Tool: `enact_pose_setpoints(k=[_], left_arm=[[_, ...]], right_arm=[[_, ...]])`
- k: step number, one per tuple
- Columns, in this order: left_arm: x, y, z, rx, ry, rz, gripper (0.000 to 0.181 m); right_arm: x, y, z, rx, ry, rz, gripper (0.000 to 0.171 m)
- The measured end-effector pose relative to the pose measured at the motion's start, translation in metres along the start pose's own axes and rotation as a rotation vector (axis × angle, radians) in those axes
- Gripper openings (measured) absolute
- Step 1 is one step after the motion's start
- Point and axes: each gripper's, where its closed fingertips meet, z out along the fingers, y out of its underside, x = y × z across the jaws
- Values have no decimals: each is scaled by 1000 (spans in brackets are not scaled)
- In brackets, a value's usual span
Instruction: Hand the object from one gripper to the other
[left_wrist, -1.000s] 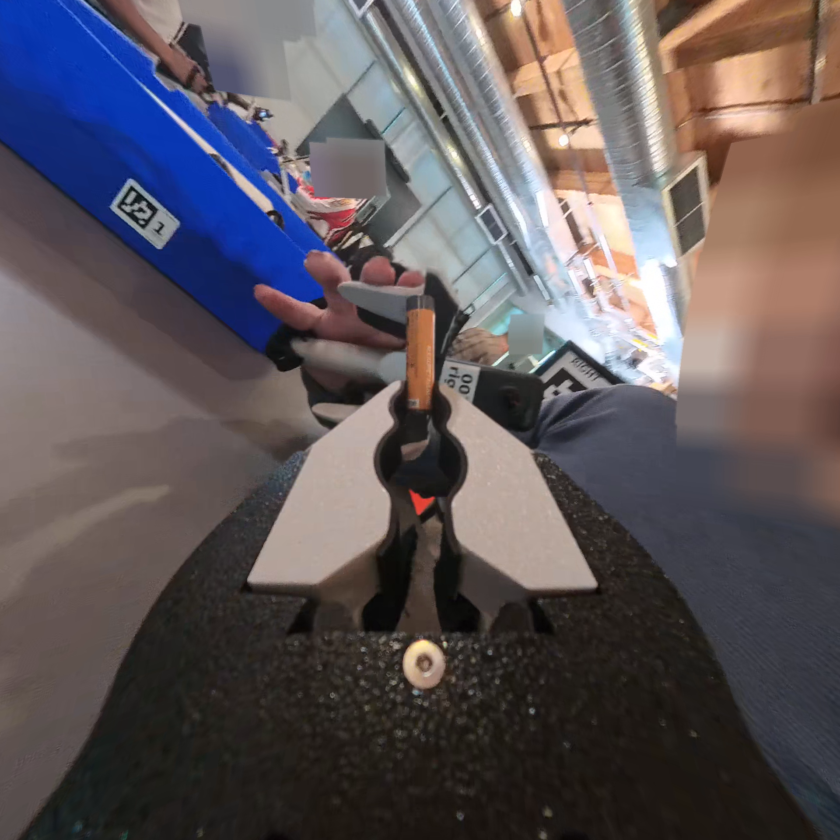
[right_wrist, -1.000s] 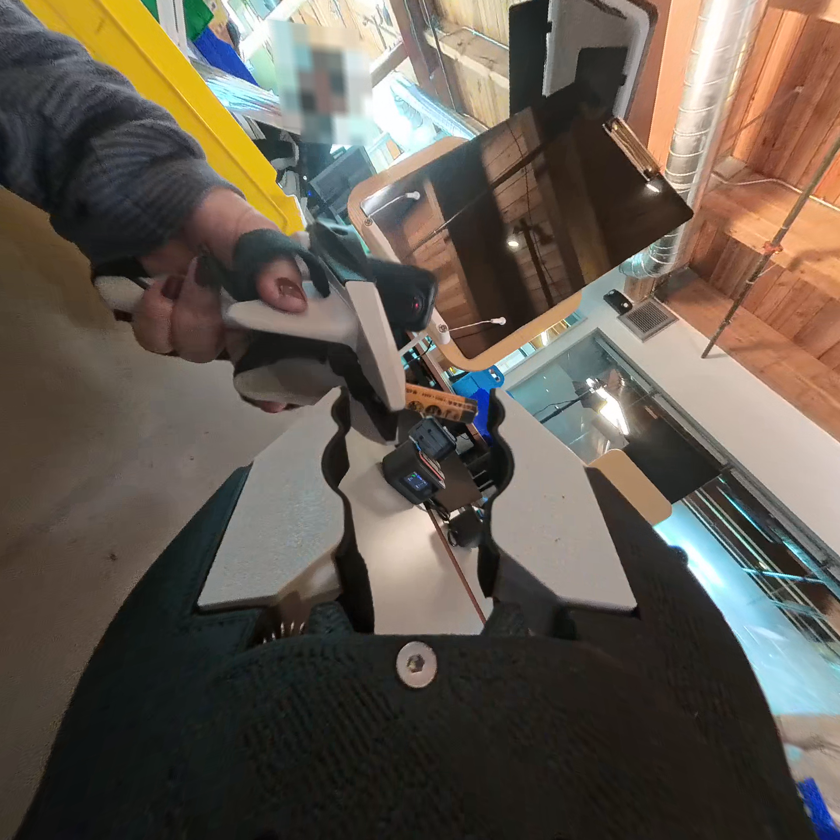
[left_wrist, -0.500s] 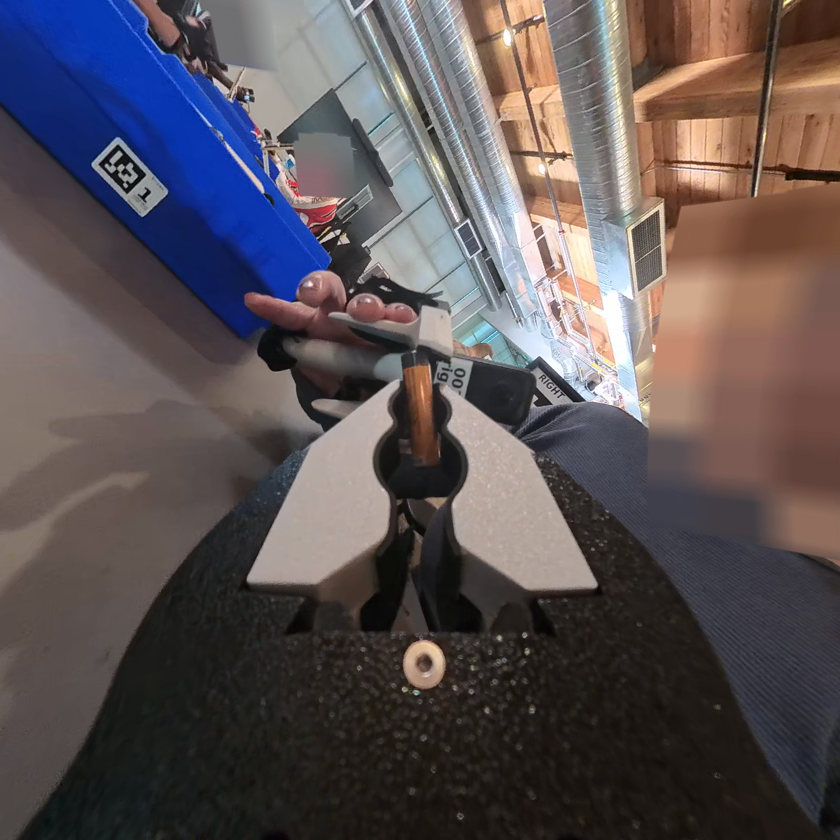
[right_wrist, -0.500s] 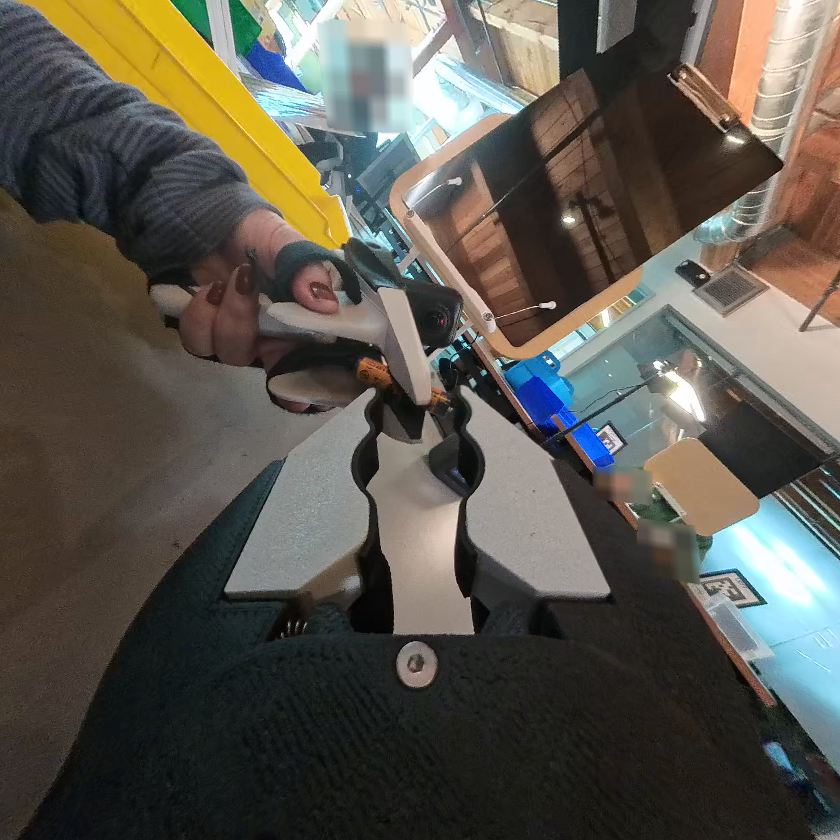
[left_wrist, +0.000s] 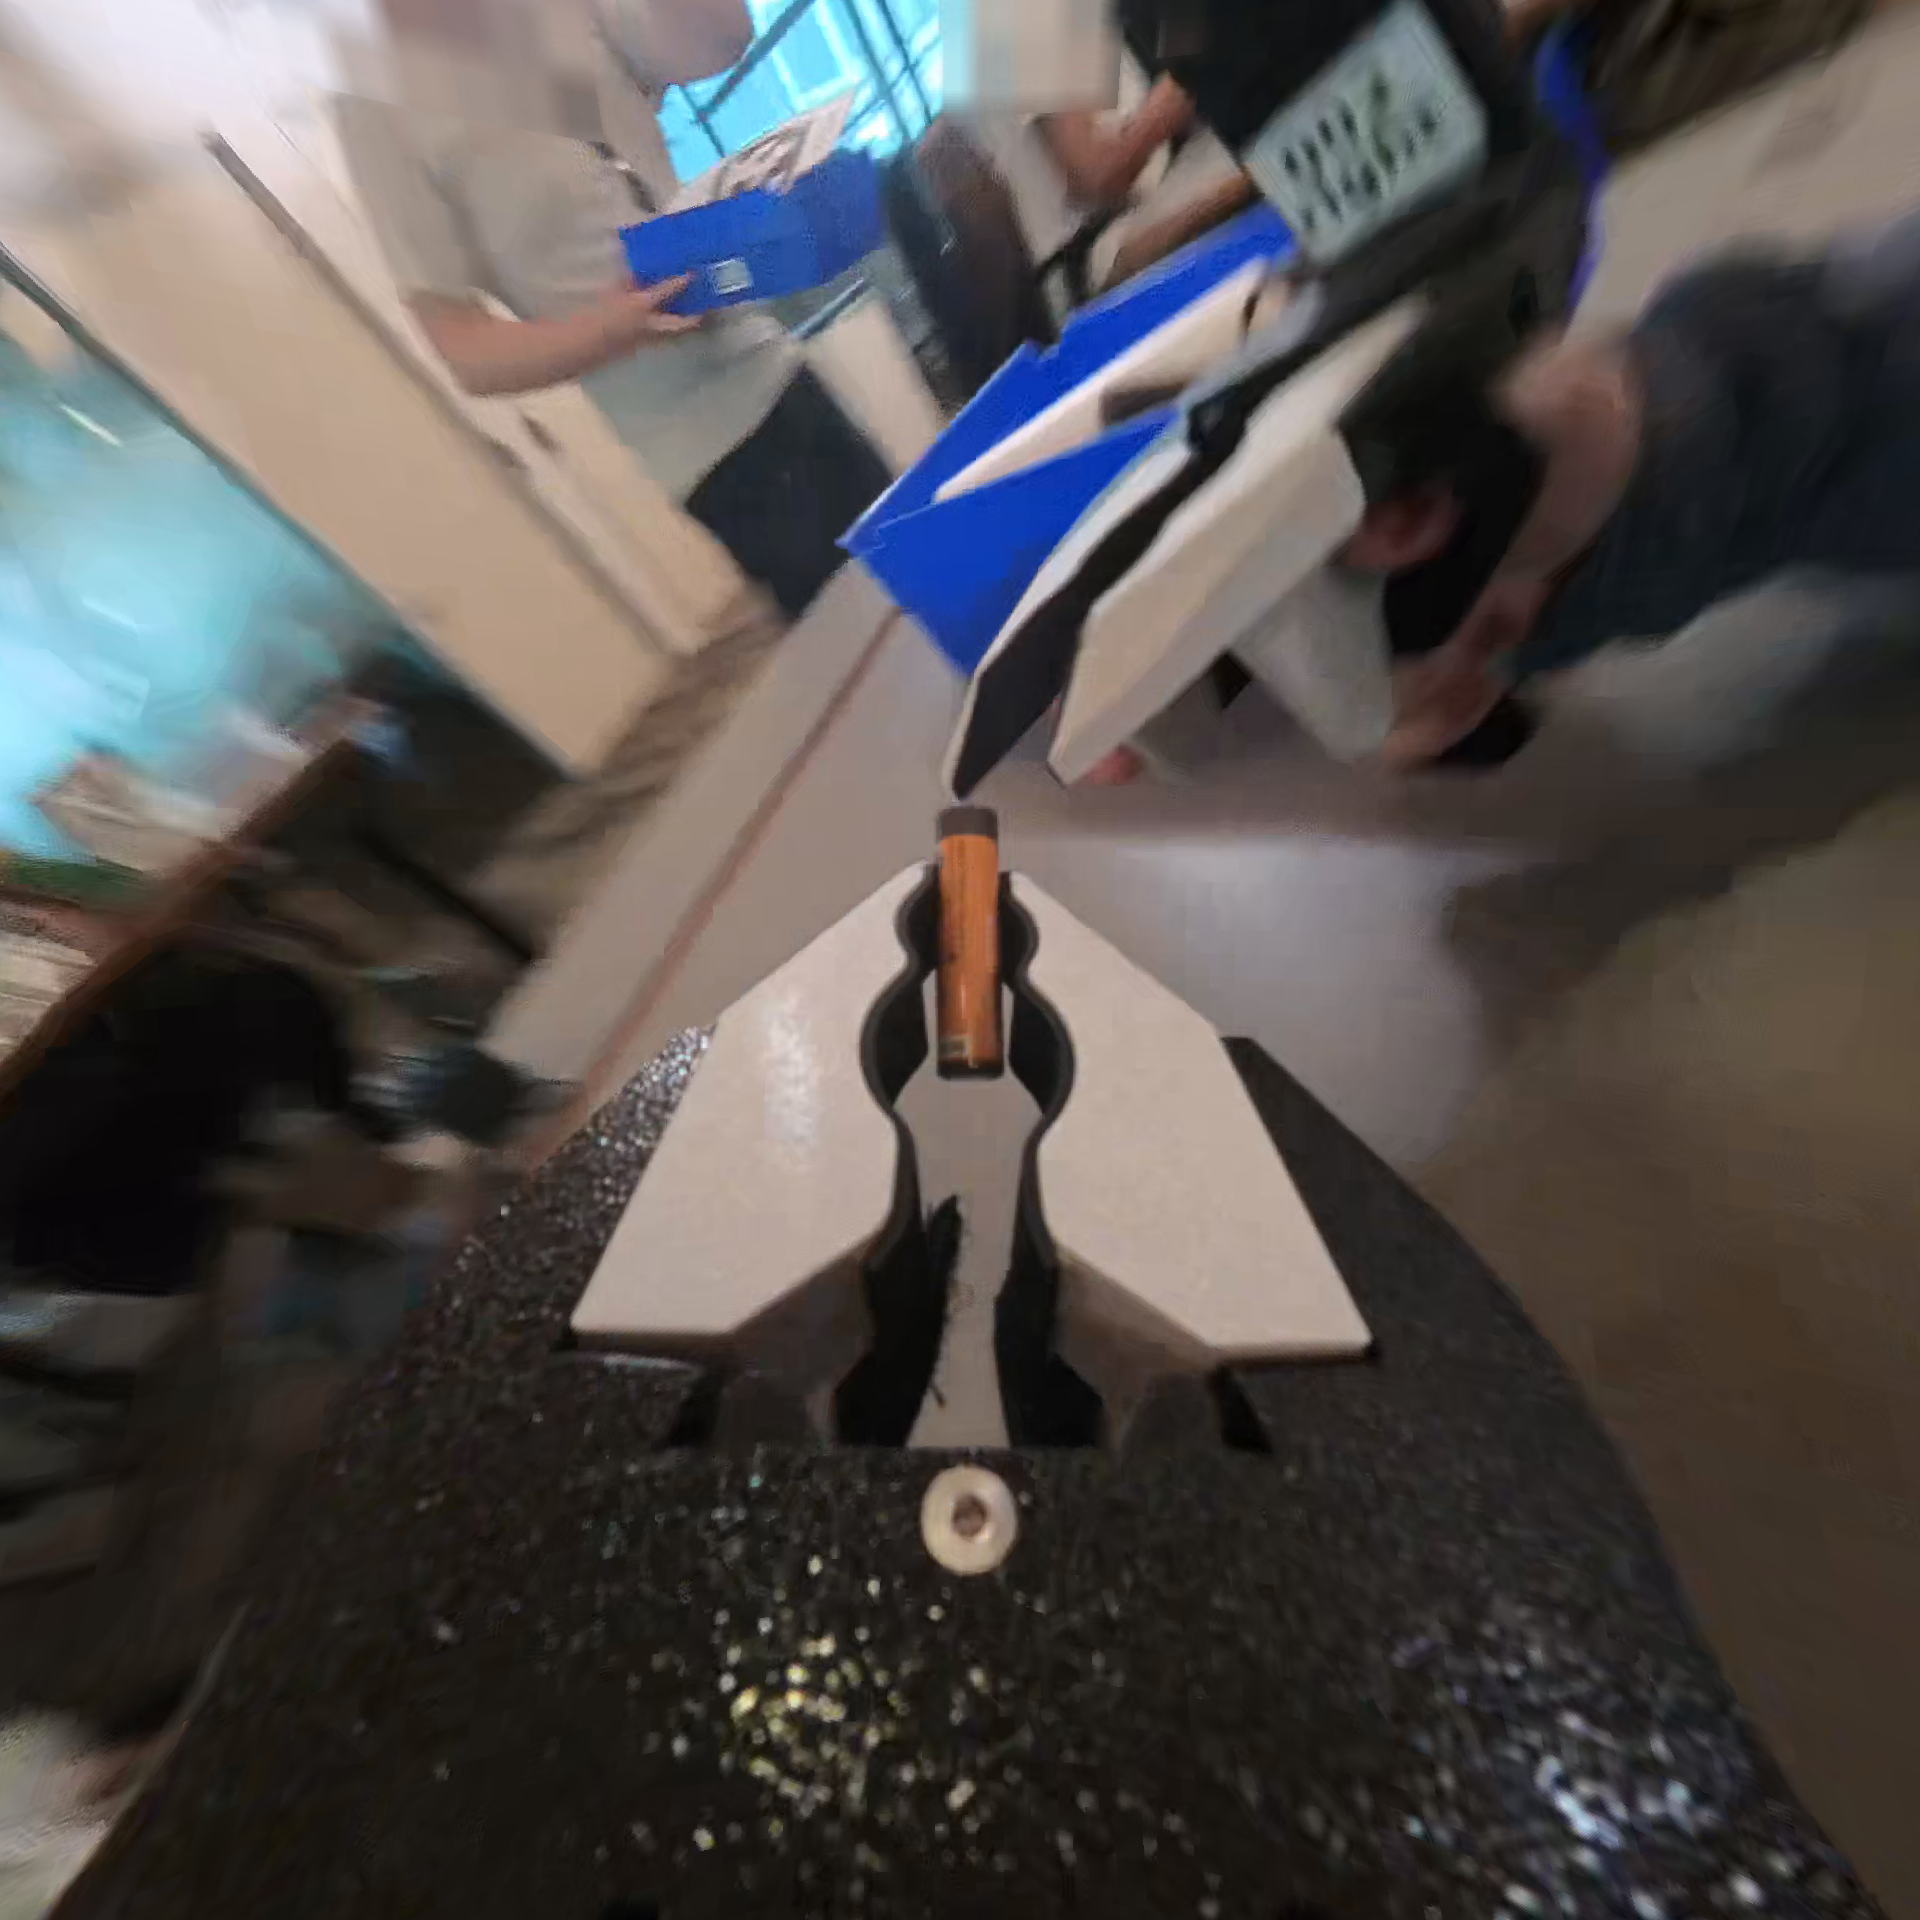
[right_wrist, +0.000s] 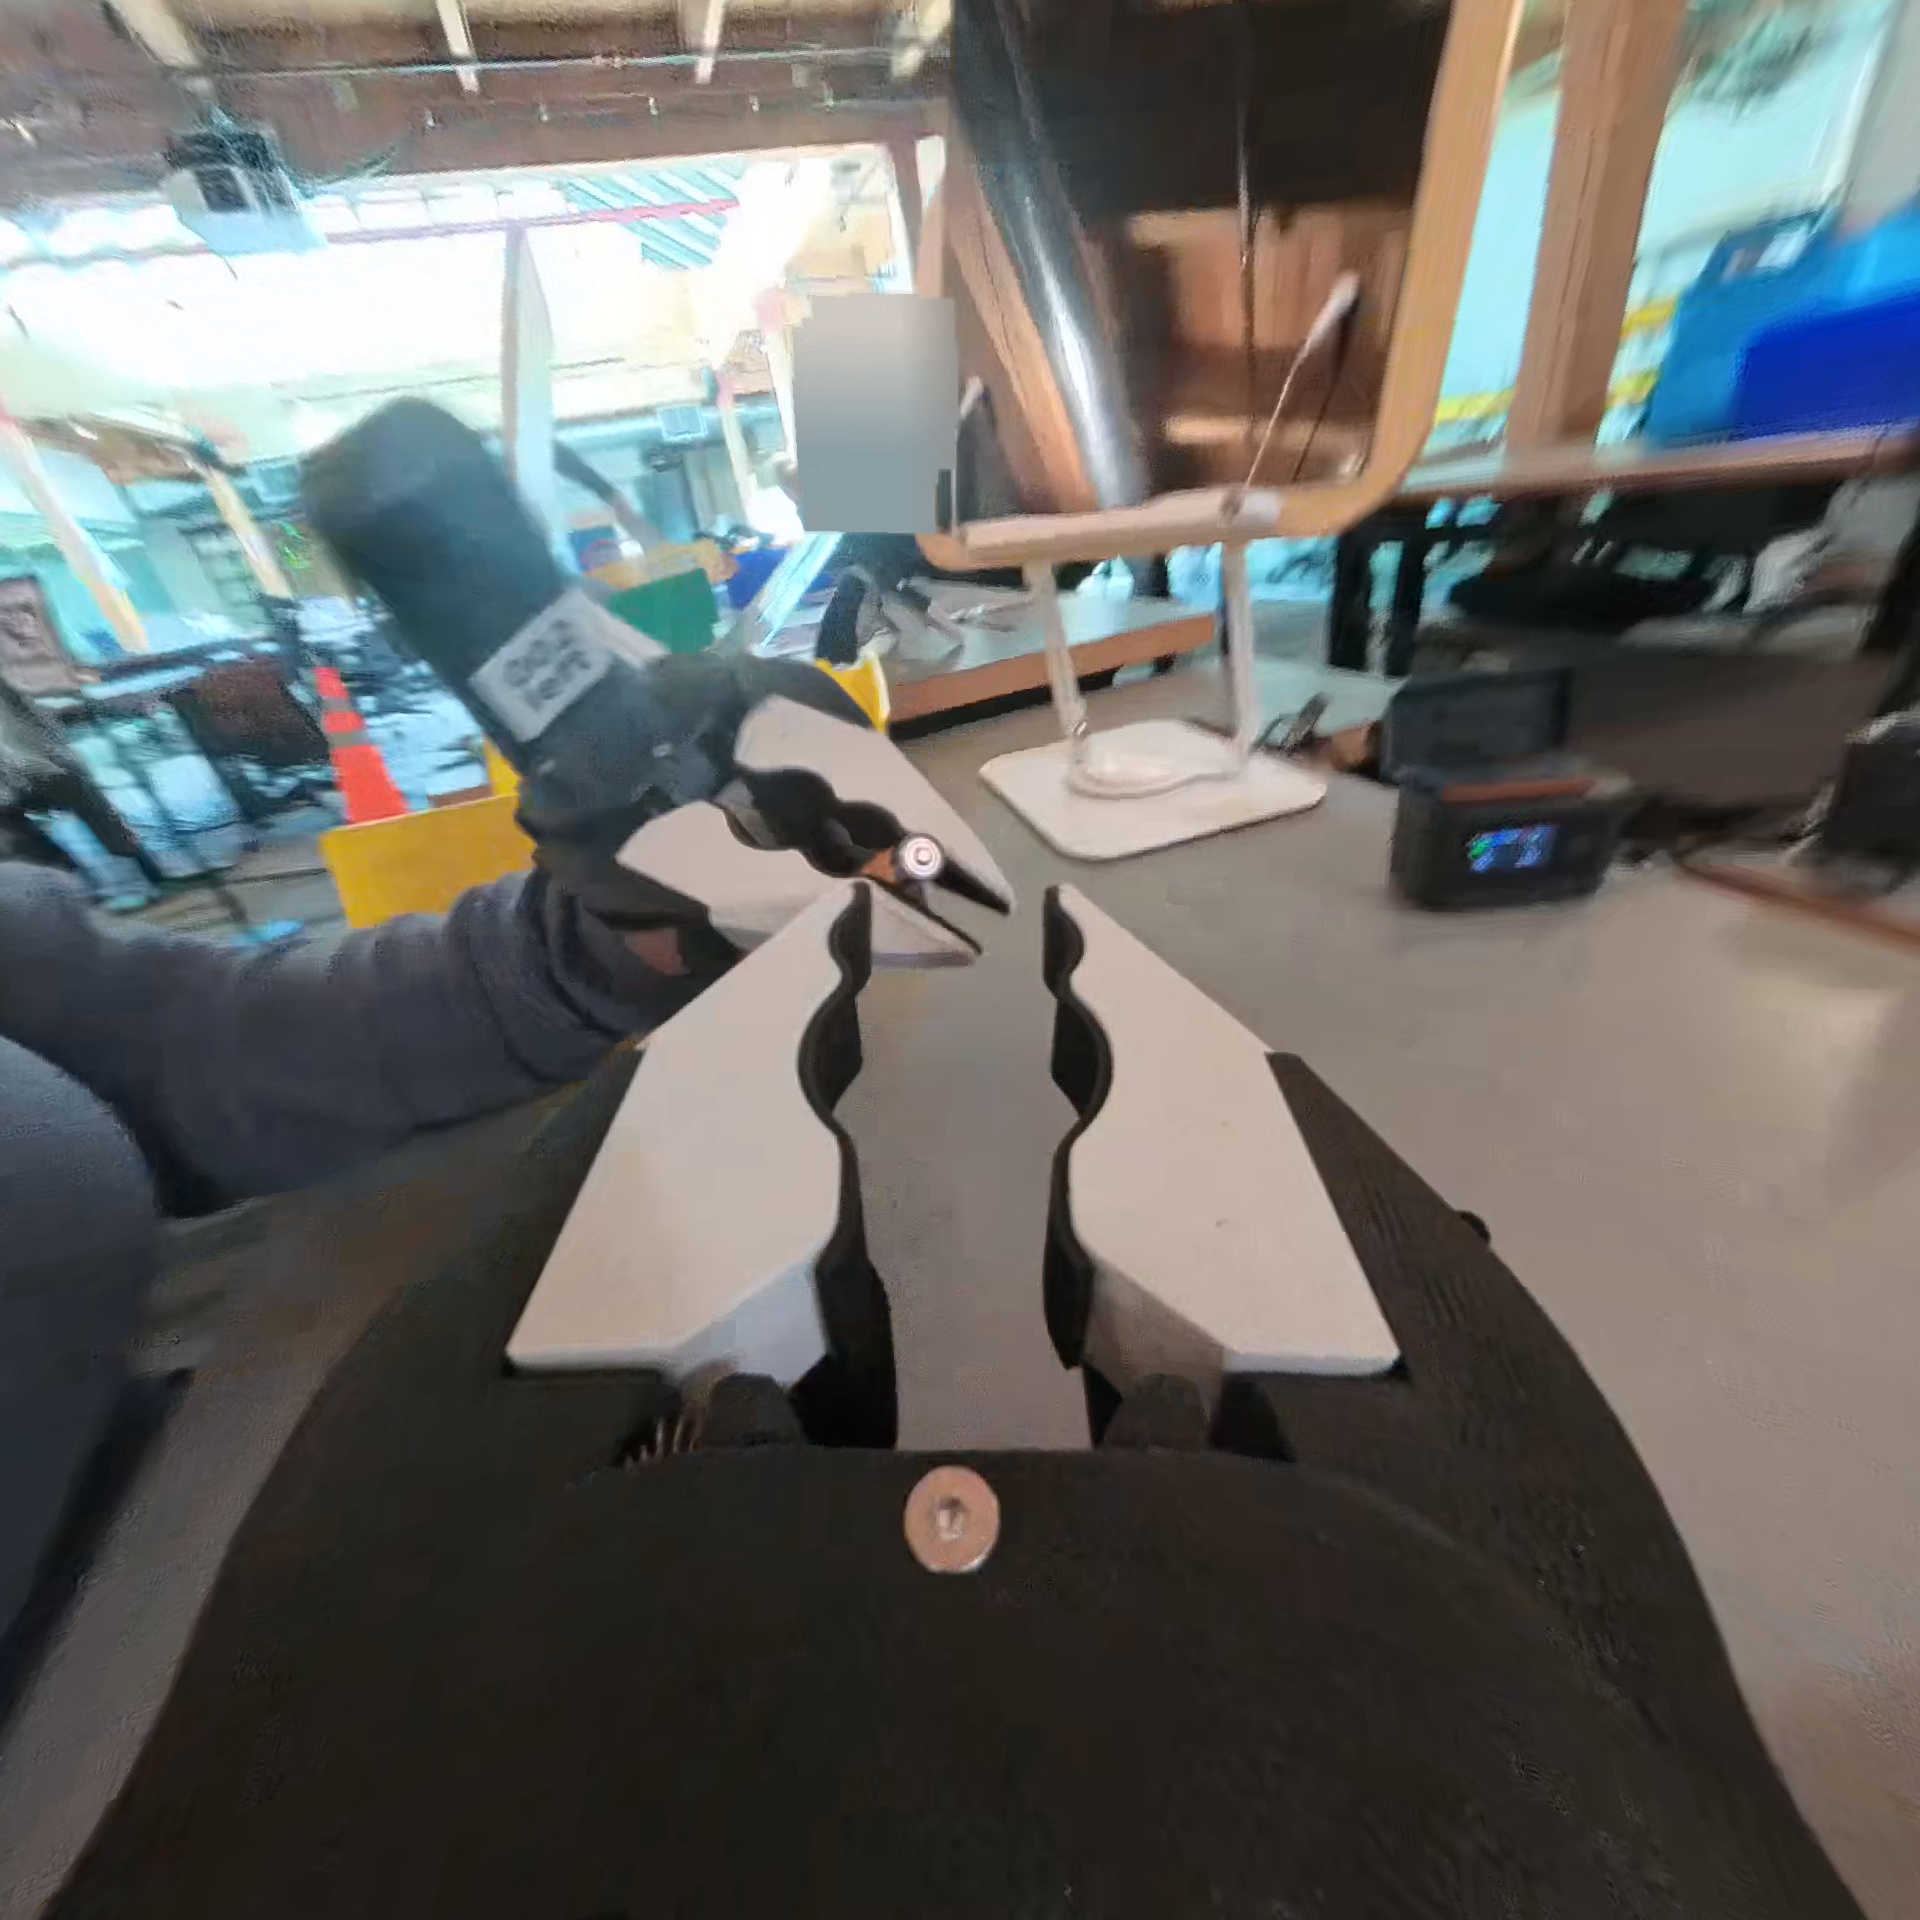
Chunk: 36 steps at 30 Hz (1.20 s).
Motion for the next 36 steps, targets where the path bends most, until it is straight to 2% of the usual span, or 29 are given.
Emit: enact_pose_setpoints(k=[2, 5, 8, 9, 11, 14, 17, 19, 22, 25, 27, 29, 31, 32, 35, 36], left_arm=[[2, 2, 2, -67, -96, 283, 8], [8, 4, 7, -125, -171, 559, 7], [11, 3, 8, -136, -193, 675, 7], [11, 4, 8, -143, -193, 688, 7], [13, 3, 8, -129, -190, 664, 7], [15, 2, 10, -105, -149, 526, 8], [16, 3, 9, -65, -47, 237, 20], [28, 3, 5, -29, 145, -52, 33], [40, -18, -9, 104, 455, -519, 38], [41, -36, -24, 209, 683, -835, 25], [43, -38, -28, 225, 748, -918, 10], [43, -40, -32, 252, 760, -896, 8], [38, -41, -29, 271, 676, -799, 8], [34, -40, -28, 277, 602, -714, 8], [23, -38, -26, 272, 324, -298, 8], [23, -38, -26, 259, 260, -175, 8]], right_arm=[[-3, 8, 3, -38, -48, 112, 25], [-9, 16, 5, -73, -123, 262, 25], [-10, 20, 5, -95, -156, 340, 24], [-11, 21, 5, -104, -160, 347, 15], [-12, 23, 4, -129, -162, 323, 8], [-14, 21, 2, -140, -143, 199, 9], [-15, 17, -2, -127, -125, 47, 9], [-17, 12, -6, -104, -122, -63, 9], [-22, 5, -12, -69, -119, -268, 9], [-35, 3, -15, -38, -153, -433, 9], [-43, 2, -15, -25, -182, -474, 9], [-46, 2, -15, -17, -197, -475, 8], [-43, -1, -14, -6, -177, -402, 9], [-38, -4, -13, -4, -158, -329, 10], [-30, -5, -13, -32, -206, -19, 35], [-29, -6, -14, -27, -225, 49, 33]])
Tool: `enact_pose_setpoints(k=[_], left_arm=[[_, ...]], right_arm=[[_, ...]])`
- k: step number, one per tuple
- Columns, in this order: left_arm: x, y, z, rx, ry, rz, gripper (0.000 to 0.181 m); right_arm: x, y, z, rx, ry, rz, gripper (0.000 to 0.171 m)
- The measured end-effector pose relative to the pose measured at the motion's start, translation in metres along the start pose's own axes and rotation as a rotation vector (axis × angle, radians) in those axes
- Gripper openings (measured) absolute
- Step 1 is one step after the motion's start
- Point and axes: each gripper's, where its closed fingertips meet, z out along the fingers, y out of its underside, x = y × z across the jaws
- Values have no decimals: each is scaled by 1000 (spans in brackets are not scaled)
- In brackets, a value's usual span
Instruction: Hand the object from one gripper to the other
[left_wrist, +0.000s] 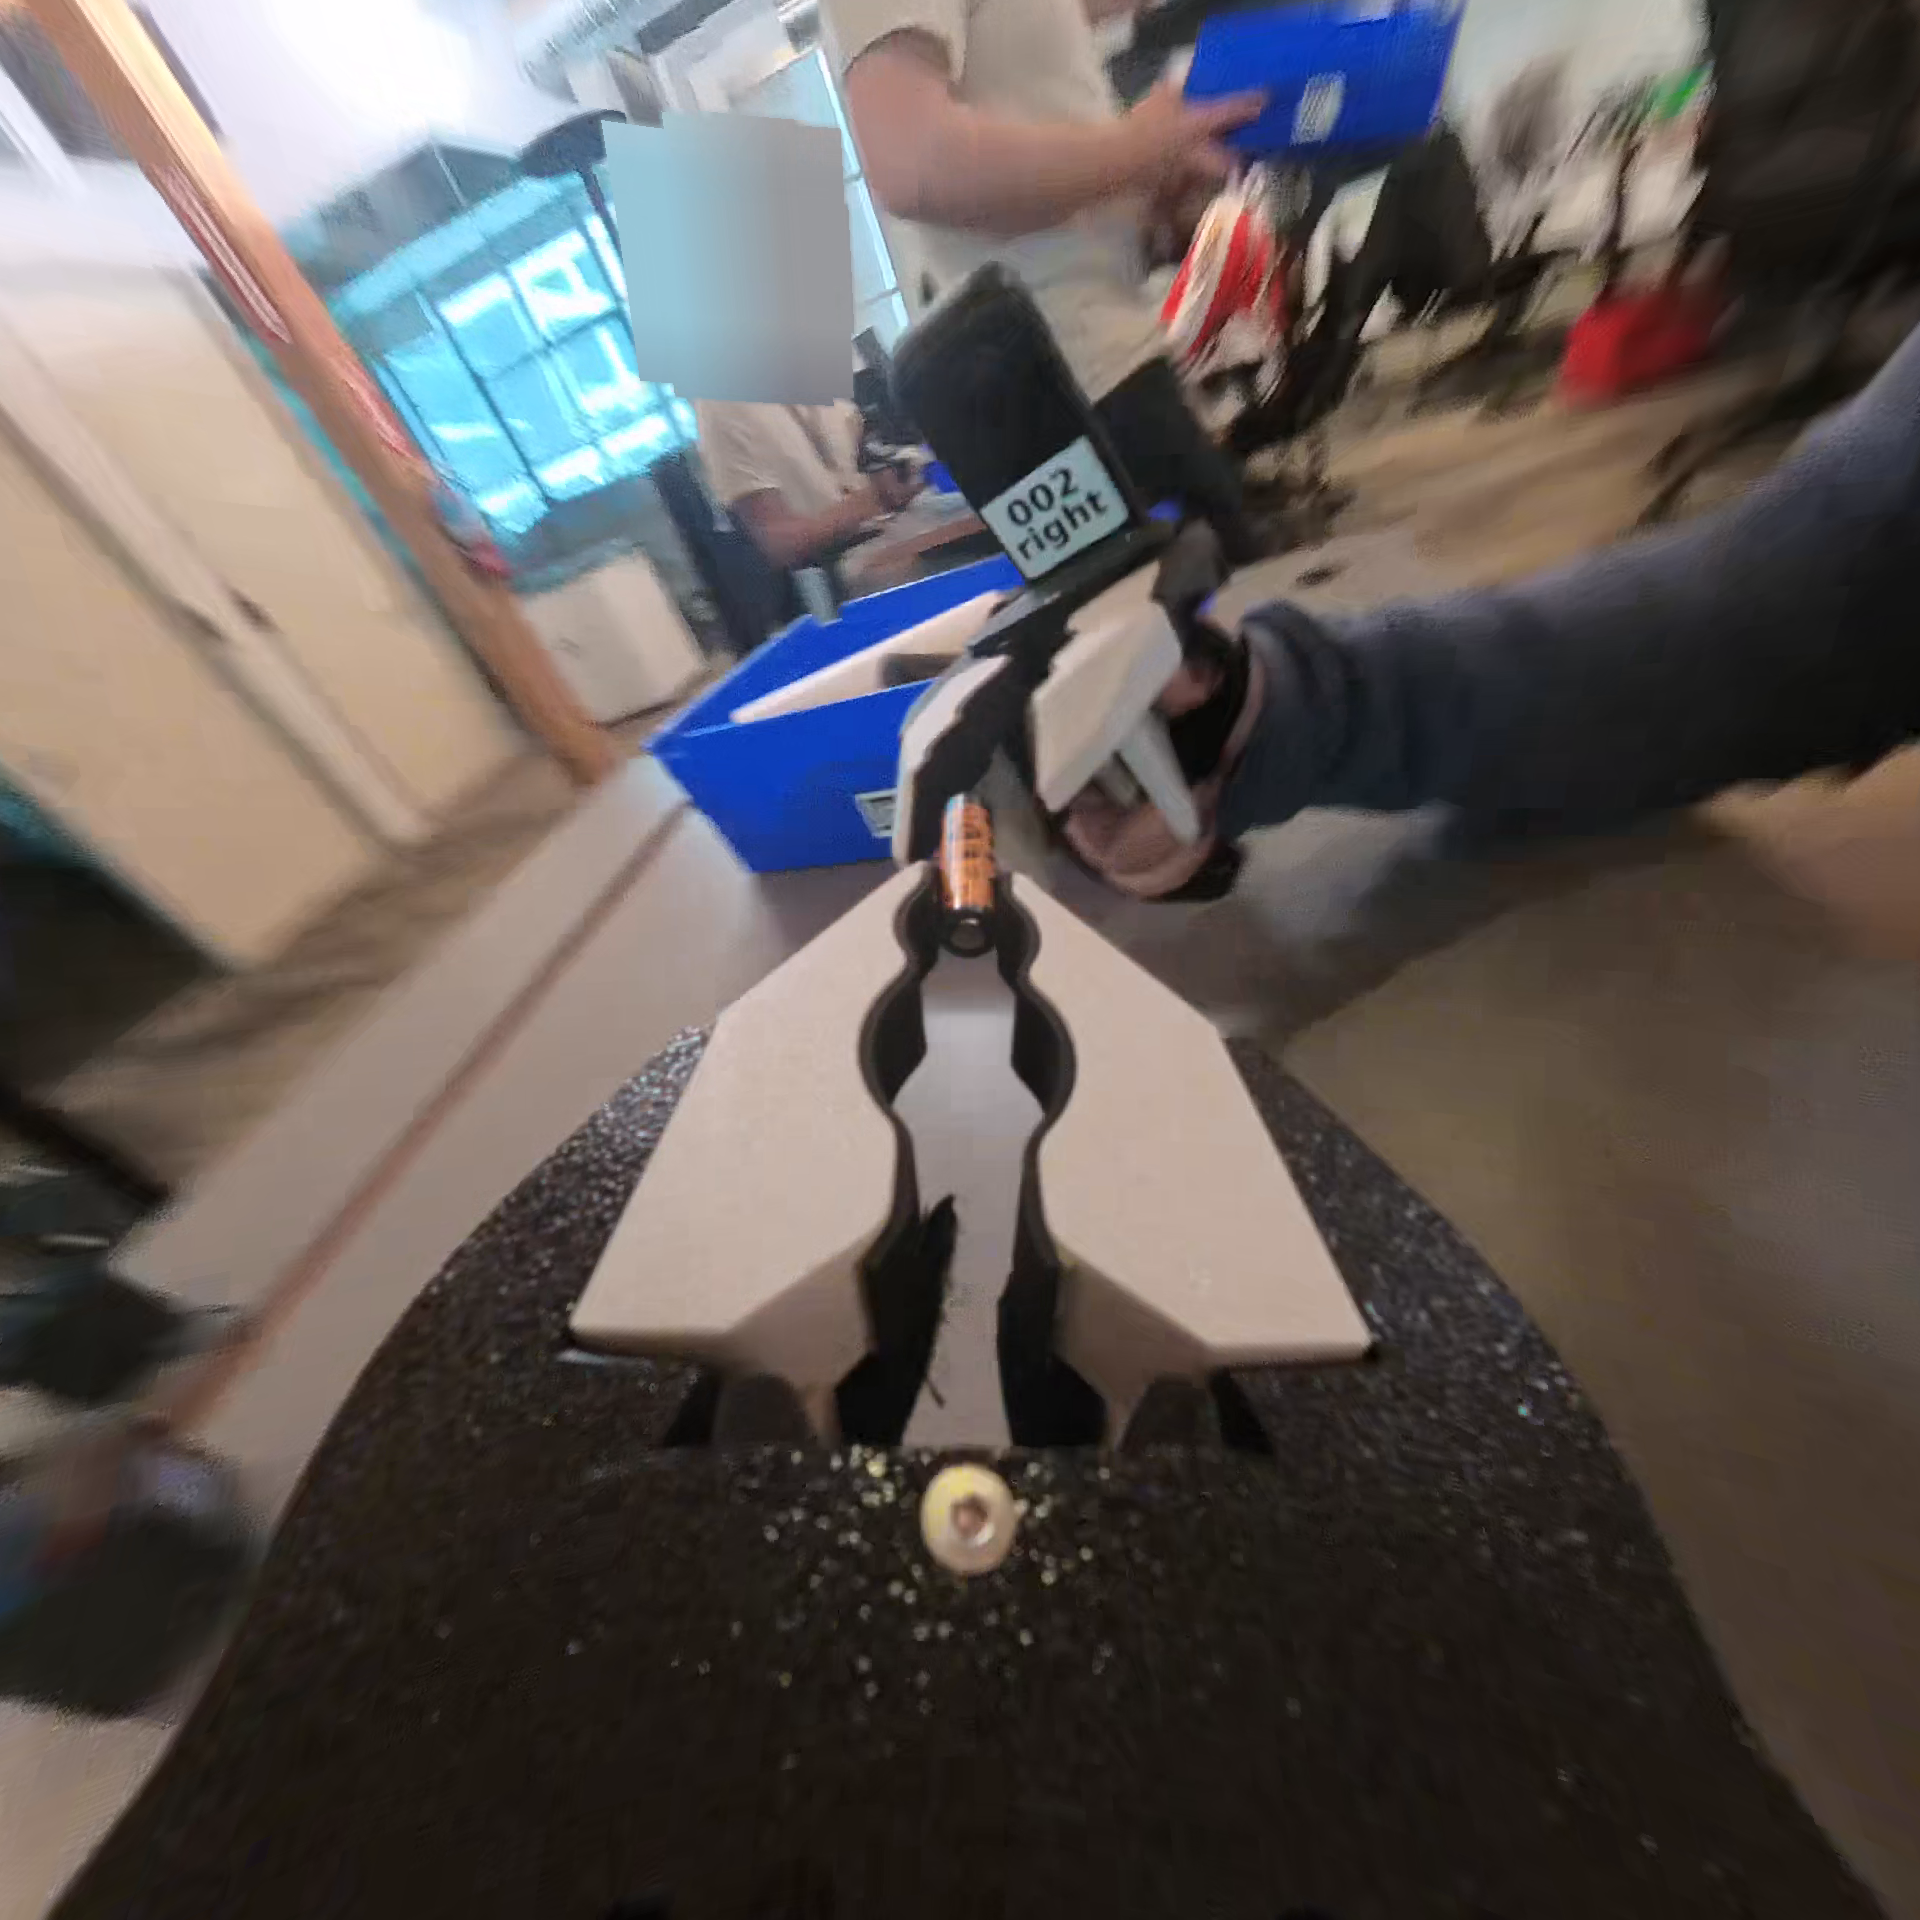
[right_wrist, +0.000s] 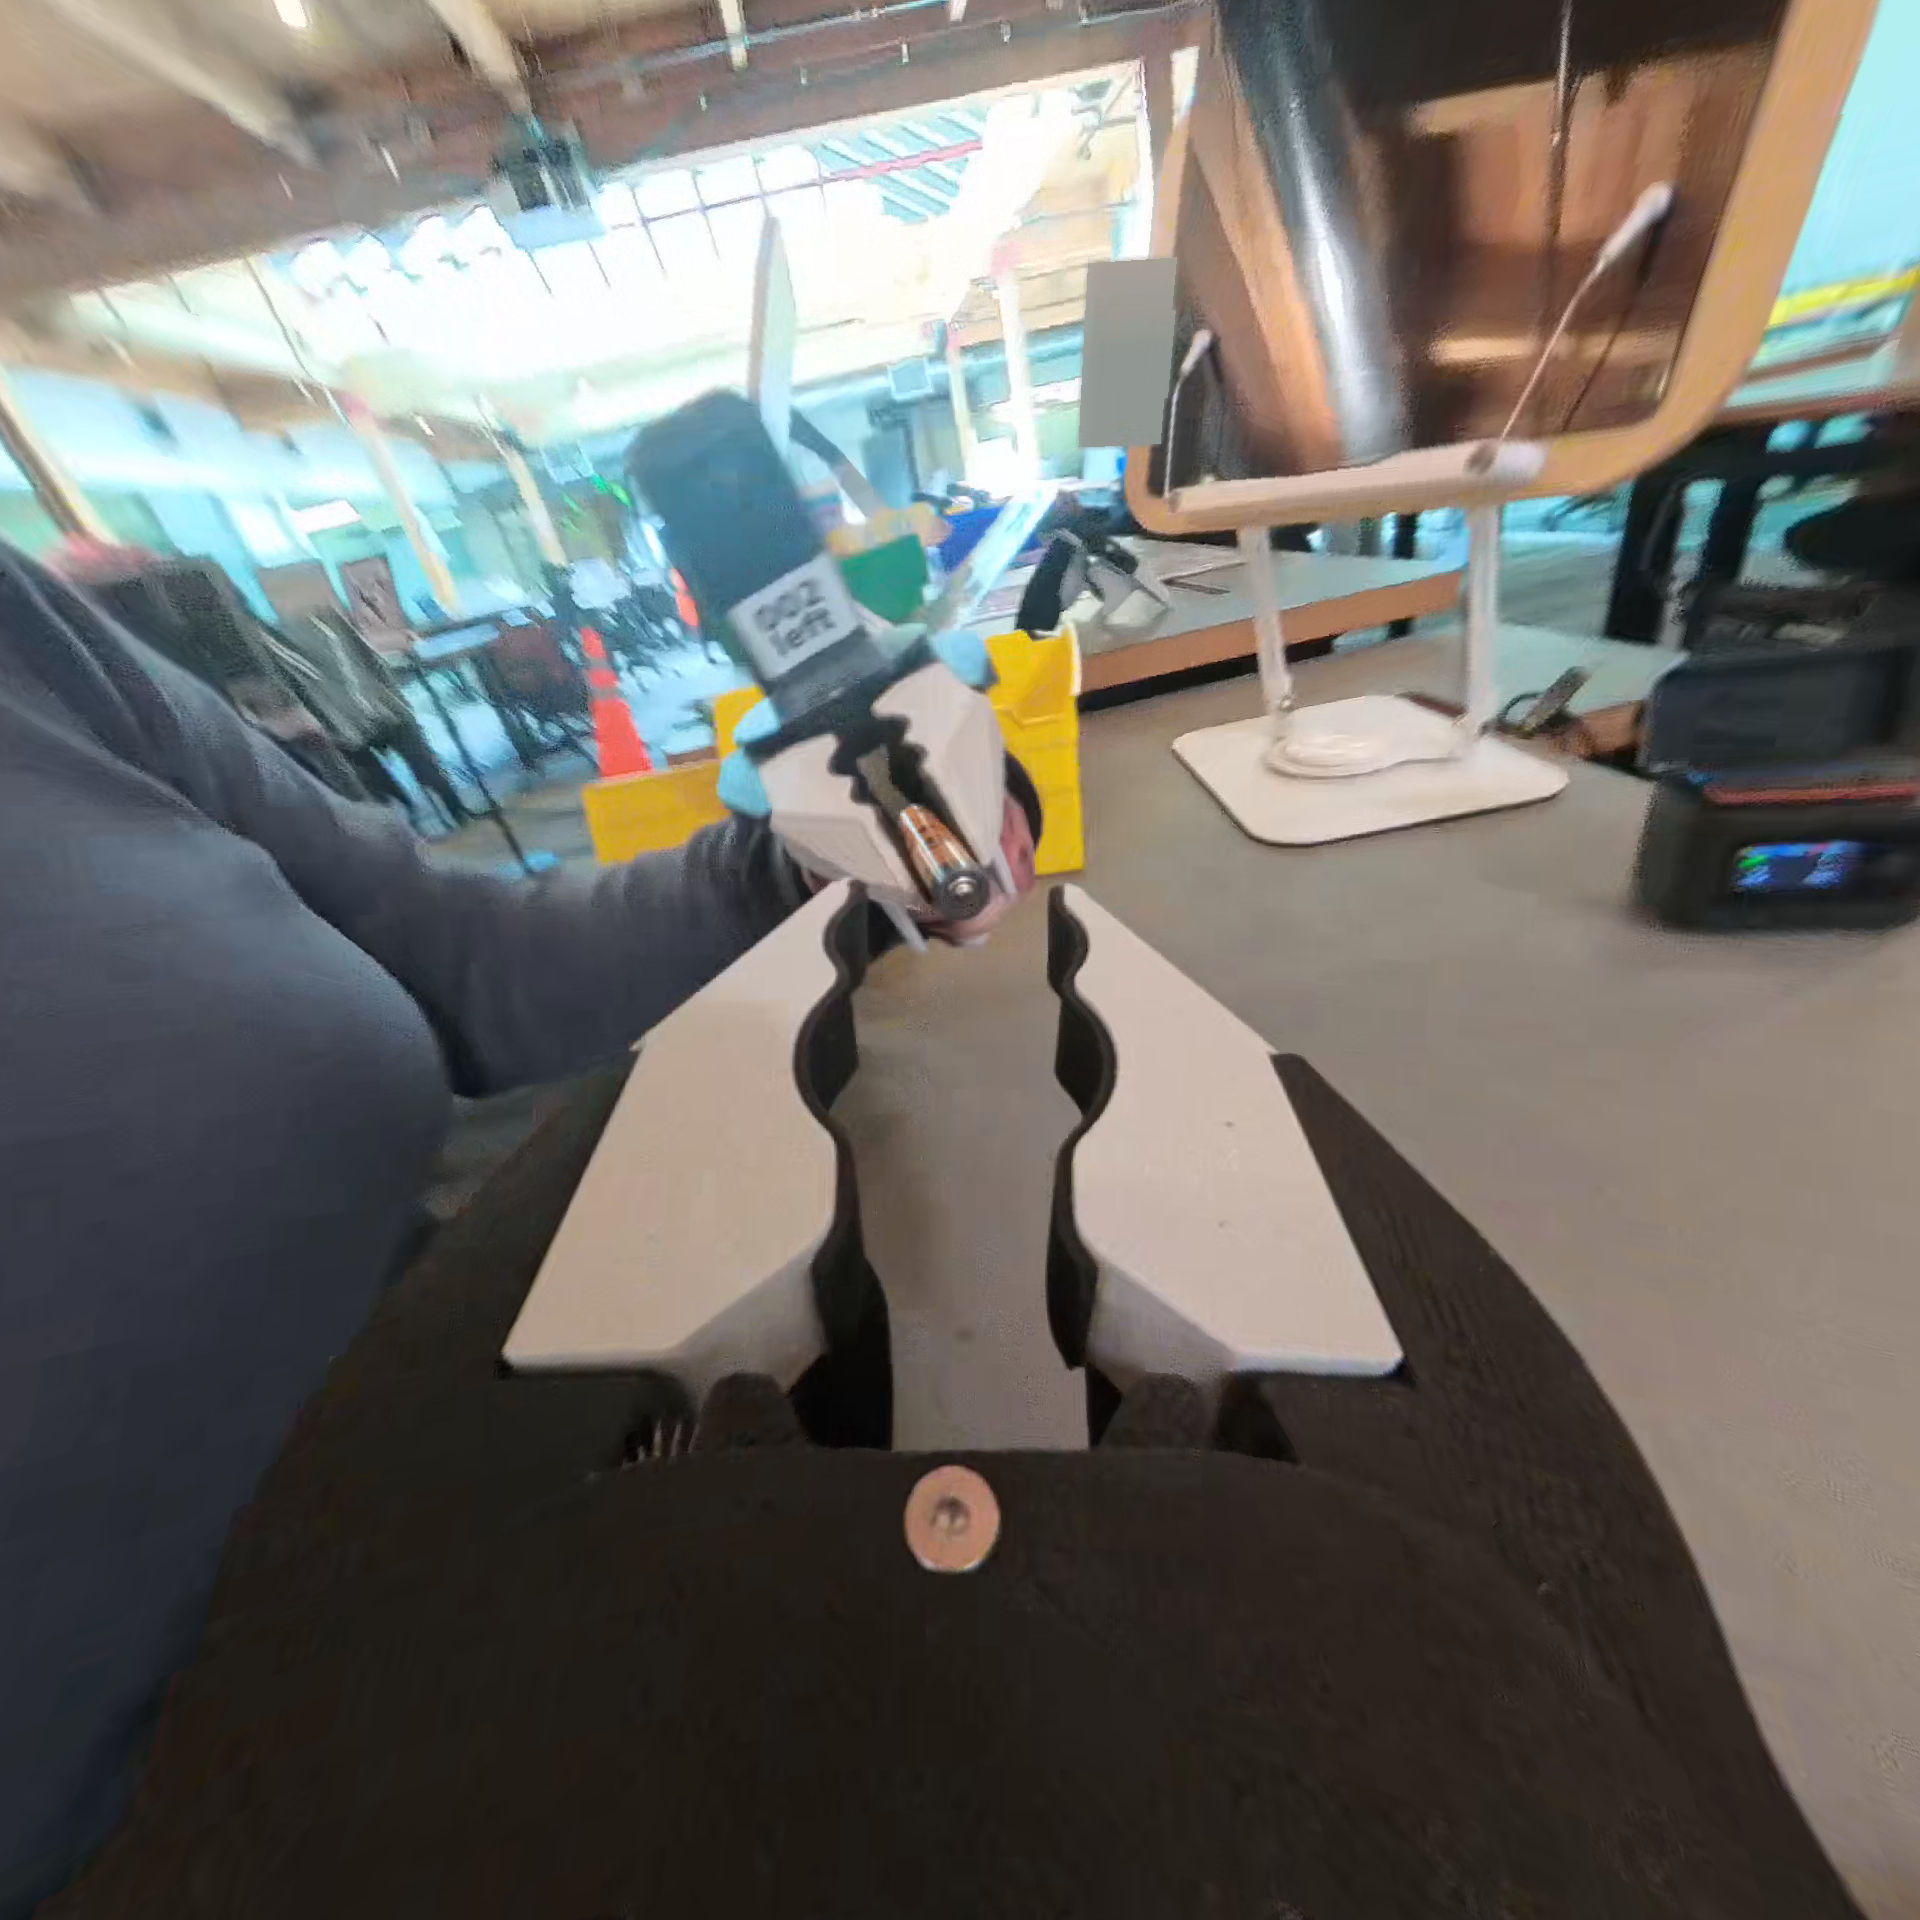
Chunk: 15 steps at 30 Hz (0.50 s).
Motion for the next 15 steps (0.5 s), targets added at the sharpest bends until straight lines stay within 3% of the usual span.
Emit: enact_pose_setpoints(k=[3, 6, 15], left_arm=[[4, 1, 4, -46, -52, 186, 8], [6, 0, 6, -39, -57, 243, 8], [10, 1, 9, -19, -22, 111, 8]], right_arm=[[-3, -5, -2, 39, -57, 92, 19], [-6, -1, -1, 14, -85, 129, 19], [-10, -2, -3, -9, -79, 61, 8]])
